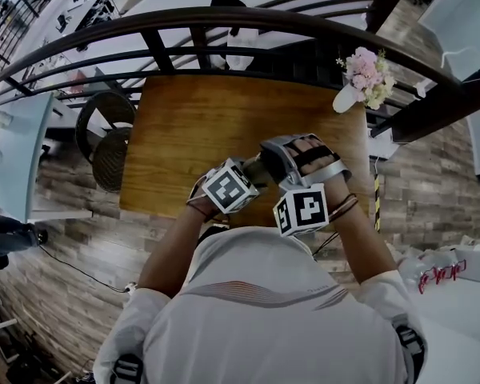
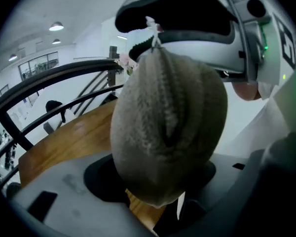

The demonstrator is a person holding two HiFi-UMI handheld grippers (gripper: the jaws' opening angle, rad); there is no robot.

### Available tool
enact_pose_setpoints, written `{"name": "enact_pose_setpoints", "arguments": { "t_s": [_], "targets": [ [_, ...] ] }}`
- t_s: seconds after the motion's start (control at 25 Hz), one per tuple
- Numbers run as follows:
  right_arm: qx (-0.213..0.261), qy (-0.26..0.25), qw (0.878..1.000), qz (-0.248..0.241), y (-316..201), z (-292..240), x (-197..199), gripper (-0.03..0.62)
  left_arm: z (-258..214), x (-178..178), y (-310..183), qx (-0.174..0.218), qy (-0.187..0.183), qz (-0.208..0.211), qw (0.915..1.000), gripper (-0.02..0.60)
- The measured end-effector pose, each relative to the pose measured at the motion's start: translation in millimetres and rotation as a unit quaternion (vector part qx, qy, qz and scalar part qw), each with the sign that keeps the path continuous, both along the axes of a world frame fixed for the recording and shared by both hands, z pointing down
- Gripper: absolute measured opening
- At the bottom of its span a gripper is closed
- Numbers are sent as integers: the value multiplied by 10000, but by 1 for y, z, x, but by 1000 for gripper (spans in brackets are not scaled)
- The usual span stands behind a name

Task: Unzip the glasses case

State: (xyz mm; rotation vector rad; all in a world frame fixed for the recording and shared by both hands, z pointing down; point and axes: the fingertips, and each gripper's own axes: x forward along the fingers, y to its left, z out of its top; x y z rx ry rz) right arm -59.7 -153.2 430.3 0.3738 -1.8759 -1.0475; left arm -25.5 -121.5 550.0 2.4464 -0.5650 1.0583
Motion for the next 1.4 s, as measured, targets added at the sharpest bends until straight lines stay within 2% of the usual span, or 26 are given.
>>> {"name": "enact_pose_setpoints", "arguments": {
  "t_s": [0.12,0.24,0.36,0.44,0.6,0.76,0.84,0.88,0.96,1.4],
  "targets": [
    [39,-588,9969,524,-18,-17,11,149,-27,-2,-17,326,722,-458,9958,288],
    [-300,-1581,9792,1236,-36,-32,30,147,-64,-14,-39,837,1434,-1037,9807,288],
    [-707,-2696,9431,1814,-50,-44,51,103,-102,-34,-58,1354,1971,-1603,9577,288],
    [-780,-3197,9210,2086,-57,-52,64,51,-124,-48,-65,1682,2188,-1900,9422,288],
    [-886,-3975,8796,2456,-63,-66,88,51,-162,-80,-72,2406,2389,-2496,9070,288],
    [-1288,-4889,8194,2700,-65,-73,109,51,-188,-111,-71,2947,2639,-3158,8624,288],
    [-1431,-5154,7959,2835,-67,-73,117,51,-192,-120,-70,3043,2702,-3349,8498,288],
    [-1444,-5214,7897,2891,-67,-72,120,51,-193,-122,-70,3071,2685,-3390,8478,288],
    [-1443,-5238,7861,2947,-67,-70,123,51,-192,-123,-68,3107,2635,-3405,8474,288],
    [-1619,-5142,7927,2847,-60,-62,112,51,-184,-124,-66,3000,2605,-3415,8518,288]
  ]
}}
